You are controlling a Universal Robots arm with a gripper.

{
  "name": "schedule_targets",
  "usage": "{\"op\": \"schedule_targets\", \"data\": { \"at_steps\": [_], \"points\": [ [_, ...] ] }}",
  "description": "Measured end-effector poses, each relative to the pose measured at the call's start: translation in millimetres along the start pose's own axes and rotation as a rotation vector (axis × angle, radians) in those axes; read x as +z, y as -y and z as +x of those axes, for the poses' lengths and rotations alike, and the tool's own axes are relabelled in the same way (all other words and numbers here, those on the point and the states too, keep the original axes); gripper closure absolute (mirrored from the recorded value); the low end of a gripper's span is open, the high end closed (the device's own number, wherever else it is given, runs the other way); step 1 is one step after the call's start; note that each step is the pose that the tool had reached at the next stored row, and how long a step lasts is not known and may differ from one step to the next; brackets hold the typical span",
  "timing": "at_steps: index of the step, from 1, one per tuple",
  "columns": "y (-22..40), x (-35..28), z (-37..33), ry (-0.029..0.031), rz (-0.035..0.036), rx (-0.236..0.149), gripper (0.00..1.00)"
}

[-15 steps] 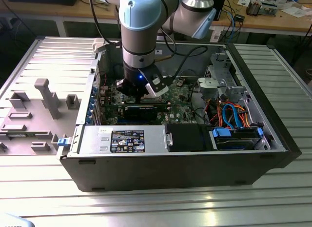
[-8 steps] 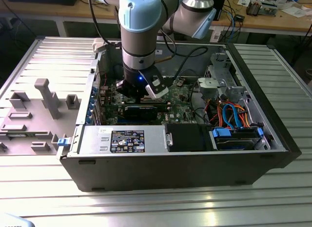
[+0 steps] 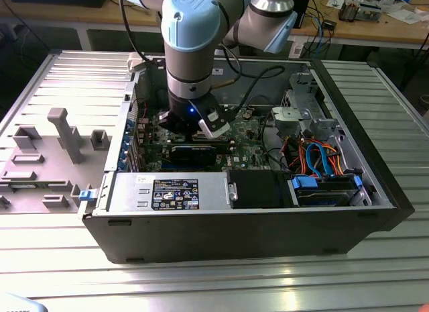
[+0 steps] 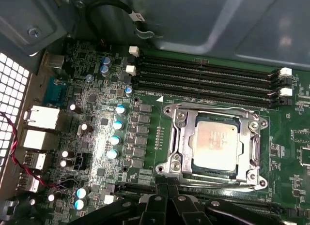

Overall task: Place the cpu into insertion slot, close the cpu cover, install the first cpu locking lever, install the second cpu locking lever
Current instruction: 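Install the second cpu locking lever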

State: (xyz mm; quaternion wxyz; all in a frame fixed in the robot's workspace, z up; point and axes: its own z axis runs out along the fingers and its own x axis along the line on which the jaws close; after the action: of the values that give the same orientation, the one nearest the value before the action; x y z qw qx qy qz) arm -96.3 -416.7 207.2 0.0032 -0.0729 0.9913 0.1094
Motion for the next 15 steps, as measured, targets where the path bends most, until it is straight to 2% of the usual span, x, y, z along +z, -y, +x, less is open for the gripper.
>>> {"op": "schedule_targets", "data": {
  "at_steps": [1, 5, 6, 11, 13, 15],
  "points": [
    [0.1, 1.2, 0.5, 0.0005, -0.0020, 0.000, 0.89],
    [-0.3, 5.8, 2.4, -0.0002, -0.0025, 0.000, 0.89],
    [-1.8, 7.5, 2.3, 0.0009, -0.0064, 0.000, 0.89],
    [-5.7, 11.6, 1.6, 0.0013, -0.0083, 0.000, 0.89],
    [-7.2, 11.9, 1.9, 0.0023, -0.0051, -0.001, 0.89],
    [-10.1, 5.8, 4.7, 0.0114, 0.0148, -0.003, 0.89]
  ]
}}
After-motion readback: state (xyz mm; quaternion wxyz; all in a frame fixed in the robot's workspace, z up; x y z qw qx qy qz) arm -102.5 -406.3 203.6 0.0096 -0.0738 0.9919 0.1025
